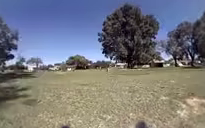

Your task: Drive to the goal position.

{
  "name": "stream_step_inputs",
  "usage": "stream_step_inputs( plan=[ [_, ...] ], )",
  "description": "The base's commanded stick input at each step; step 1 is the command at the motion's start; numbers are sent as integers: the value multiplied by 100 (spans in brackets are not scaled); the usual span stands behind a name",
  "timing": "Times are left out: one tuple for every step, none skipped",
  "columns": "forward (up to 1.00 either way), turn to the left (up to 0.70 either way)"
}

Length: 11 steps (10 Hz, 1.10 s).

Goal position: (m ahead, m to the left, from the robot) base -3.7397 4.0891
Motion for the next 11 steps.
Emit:
stream_step_inputs(
  plan=[
    [70, 27],
    [70, 27],
    [70, 27],
    [70, 27],
    [0, 45],
    [0, 45],
    [0, 45],
    [0, 45],
    [0, 45],
    [0, 45],
    [0, 45]
  ],
)
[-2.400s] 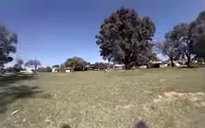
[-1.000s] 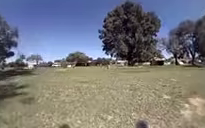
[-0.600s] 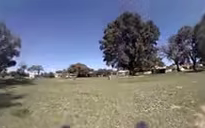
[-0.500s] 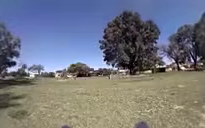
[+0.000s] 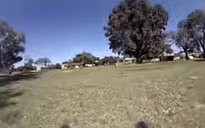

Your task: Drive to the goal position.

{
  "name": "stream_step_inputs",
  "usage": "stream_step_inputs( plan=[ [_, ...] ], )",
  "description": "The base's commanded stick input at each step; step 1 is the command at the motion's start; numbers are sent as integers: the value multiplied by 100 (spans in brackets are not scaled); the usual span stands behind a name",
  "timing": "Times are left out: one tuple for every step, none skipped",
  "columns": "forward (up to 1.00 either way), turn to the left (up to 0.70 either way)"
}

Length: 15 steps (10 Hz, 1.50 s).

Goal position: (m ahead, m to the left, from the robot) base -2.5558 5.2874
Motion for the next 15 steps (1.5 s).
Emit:
stream_step_inputs(
  plan=[
    [0, 45],
    [0, 45],
    [0, 45],
    [0, 45],
    [0, 45],
    [0, 45],
    [0, 45],
    [0, 45],
    [0, 45],
    [0, 45],
    [0, 45],
    [0, 45],
    [0, 45],
    [0, 45],
    [0, 45]
  ],
)
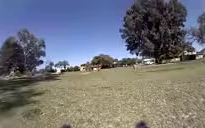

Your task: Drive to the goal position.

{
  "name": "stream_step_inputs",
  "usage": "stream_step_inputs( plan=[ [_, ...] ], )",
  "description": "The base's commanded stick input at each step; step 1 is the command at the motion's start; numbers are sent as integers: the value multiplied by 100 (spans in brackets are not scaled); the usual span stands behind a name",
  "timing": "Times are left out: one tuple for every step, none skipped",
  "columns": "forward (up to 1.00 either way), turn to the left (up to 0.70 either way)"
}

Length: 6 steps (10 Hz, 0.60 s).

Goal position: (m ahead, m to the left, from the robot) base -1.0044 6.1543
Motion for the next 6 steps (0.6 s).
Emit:
stream_step_inputs(
  plan=[
    [0, 45],
    [0, 45],
    [0, 45],
    [0, 45],
    [0, 45],
    [0, 45]
  ],
)
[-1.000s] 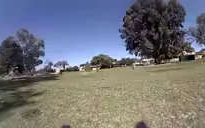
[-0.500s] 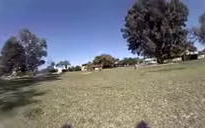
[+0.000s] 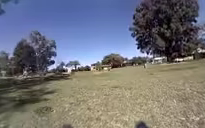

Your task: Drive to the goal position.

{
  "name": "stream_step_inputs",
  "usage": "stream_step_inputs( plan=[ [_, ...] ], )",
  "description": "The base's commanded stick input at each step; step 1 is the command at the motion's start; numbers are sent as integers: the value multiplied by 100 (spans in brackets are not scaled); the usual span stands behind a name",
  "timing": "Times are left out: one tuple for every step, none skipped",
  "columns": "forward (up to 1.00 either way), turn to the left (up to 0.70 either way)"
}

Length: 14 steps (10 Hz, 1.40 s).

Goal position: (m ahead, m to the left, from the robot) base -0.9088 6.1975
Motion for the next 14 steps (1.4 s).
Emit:
stream_step_inputs(
  plan=[
    [0, 45],
    [0, 45],
    [0, 33],
    [0, 8],
    [0, 0],
    [0, 0],
    [0, 0],
    [0, 0],
    [0, 0],
    [0, 0],
    [0, 0],
    [0, 0],
    [0, 0],
    [70, 27]
  ],
)
